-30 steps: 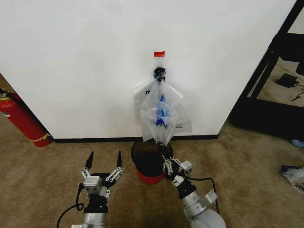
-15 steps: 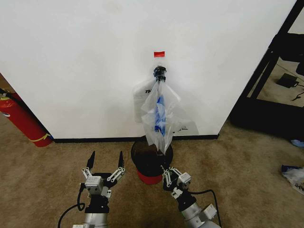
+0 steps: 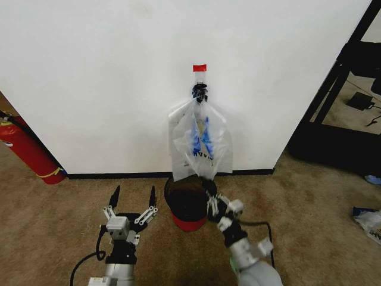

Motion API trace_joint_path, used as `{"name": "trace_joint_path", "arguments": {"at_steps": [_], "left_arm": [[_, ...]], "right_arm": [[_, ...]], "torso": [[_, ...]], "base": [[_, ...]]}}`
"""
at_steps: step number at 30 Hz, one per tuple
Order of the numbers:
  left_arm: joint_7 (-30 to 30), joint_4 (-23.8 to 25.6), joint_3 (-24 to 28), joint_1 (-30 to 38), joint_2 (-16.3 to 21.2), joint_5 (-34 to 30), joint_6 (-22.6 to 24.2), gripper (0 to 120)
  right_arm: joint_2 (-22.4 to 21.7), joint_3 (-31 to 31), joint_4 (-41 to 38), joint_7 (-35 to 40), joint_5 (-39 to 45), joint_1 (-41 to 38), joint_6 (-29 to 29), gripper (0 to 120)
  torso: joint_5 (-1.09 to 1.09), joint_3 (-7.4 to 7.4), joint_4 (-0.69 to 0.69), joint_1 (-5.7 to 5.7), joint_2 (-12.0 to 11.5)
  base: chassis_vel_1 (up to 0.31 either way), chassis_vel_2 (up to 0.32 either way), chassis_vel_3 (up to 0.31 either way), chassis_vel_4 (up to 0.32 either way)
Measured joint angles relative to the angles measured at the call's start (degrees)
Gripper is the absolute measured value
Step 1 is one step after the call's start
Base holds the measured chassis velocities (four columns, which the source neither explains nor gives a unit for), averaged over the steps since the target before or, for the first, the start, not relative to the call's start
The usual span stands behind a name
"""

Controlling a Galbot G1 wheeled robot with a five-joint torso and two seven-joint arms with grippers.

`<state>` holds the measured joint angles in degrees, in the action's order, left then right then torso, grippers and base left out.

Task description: Pick up the garbage bag from the wall and place it over the trash bin.

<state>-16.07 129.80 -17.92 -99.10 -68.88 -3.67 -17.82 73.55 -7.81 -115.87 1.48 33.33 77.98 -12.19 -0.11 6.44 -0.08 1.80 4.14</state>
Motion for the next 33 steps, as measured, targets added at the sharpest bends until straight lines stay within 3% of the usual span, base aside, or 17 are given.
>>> {"name": "trace_joint_path", "arguments": {"at_steps": [4, 9, 10, 11, 13, 15, 18, 19, 22, 24, 25, 29, 30, 33], "left_arm": [[0.08, 1.03, 0.38, 2.68, 4.66, -3.5, 3.23, 100], [-0.24, 2.1, 2.73, 12.75, 16.06, -12.11, 9.79, 100], [-1.28, 2.22, 4.94, 18.62, 20.34, -17.02, 13.17, 100], [-1.28, 2.22, 4.94, 18.62, 20.34, -17.02, 13.17, 100], [-2.41, 2.76, 8.01, 25.23, 24.7, -23.09, 17.32, 100], [-4.41, 3.43, 14.71, 37.49, 30.84, -31.37, 24.27, 100], [-6.53, 3.62, 22.77, 53.18, 35.65, -39.51, 32.47, 100], [-6.53, 3.62, 22.77, 53.18, 35.65, -39.51, 32.47, 100], [-8.48, 3.0, 31.02, 66.44, 36.25, -44.79, 39.27, 100], [-9.93, 1.12, 38.75, 75.96, 34.43, -46.46, 43.69, 100], [-11.62, -1.61, 46.19, 86.69, 30.26, -47.74, 48.86, 99], [-13.77, -5.8, 54.69, 96.17, 24.83, -48.19, 55.6, 94], [-13.77, -5.8, 54.69, 96.17, 24.83, -48.19, 55.6, 94], [-15.04, -9.67, 61.3, 100.77, 21.78, -46.91, 59.98, 87]], "right_arm": [[-0.16, -0.05, 0.34, 1.63, 1.81, -2.52, 1.08, 0], [-0.51, -0.01, 2.39, 1.86, 0.85, -4.02, 1.37, 0], [-0.38, 0.04, 3.3, 1.65, -0.79, -4.03, 1.07, 0], [-0.38, 0.04, 3.3, 1.65, -0.79, -4.03, 1.07, 0], [-0.23, 0.13, 4.0, 1.42, -2.4, -4.01, 0.73, 0], [0.08, 0.18, 4.78, 1.27, -3.71, -4.13, 0.44, 0], [0.37, 0.0, 5.51, 1.27, -4.33, -4.62, 0.25, 0], [0.37, 0.0, 5.51, 1.27, -4.33, -4.62, 0.25, 0], [0.65, -0.22, 5.99, 1.32, -4.6, -5.05, 0.18, 0], [0.82, -0.59, 6.29, 1.32, -4.69, -5.11, 0.08, 0], [1.04, -1.0, 6.58, 1.33, -4.94, -4.96, -0.05, 0], [1.06, -1.6, 6.62, 1.32, -5.03, -4.46, -0.12, 0], [1.06, -1.6, 6.62, 1.32, -5.03, -4.46, -0.12, 0], [0.73, -2.17, 6.13, 1.31, -5.0, -3.98, -0.07, 0]], "torso": [[0.0, 0.0, 0.0, 0.0, 0.0], [0.0, 0.0, -0.02, 0.0, 0.0], [-0.02, 0.01, -0.02, 0.0, 0.0], [-0.02, 0.01, -0.02, 0.0, 0.0], [-0.01, 0.01, -0.03, 0.01, 0.0], [-0.01, 0.01, -0.02, 0.01, 0.0], [0.03, 0.01, -0.03, 0.01, 0.0], [0.03, 0.01, -0.03, 0.01, 0.0], [0.03, 0.0, 0.04, 0.0, 0.0], [-0.02, 0.01, 0.02, 0.01, -0.01], [0.05, 0.01, -0.04, 0.01, -0.01], [0.02, 0.0, -0.02, 0.01, -0.01], [0.02, 0.0, -0.02, 0.01, -0.01], [0.01, 0.0, -0.02, 0.0, -0.01]], "base": [[0.0, 0.0, 0.0, 0.0], [0.0, 0.0, 0.0, 0.0], [0.0, 0.0, 0.0, 0.0], [0.0, 0.0, 0.0, 0.0], [0.0, 0.0, 0.0, 0.0], [0.0, 0.0, 0.0, 0.0], [0.0, 0.0, 0.0, 0.0], [0.0, 0.0, 0.0, 0.0], [0.0, 0.0, 0.0, 0.0], [0.0, 0.0, 0.0, 0.0], [0.0, 0.0, 0.0, 0.0], [0.0, 0.0, 0.0, 0.0], [0.0, 0.0, 0.0, 0.0], [0.0, 0.0, 0.0, 0.0]]}}
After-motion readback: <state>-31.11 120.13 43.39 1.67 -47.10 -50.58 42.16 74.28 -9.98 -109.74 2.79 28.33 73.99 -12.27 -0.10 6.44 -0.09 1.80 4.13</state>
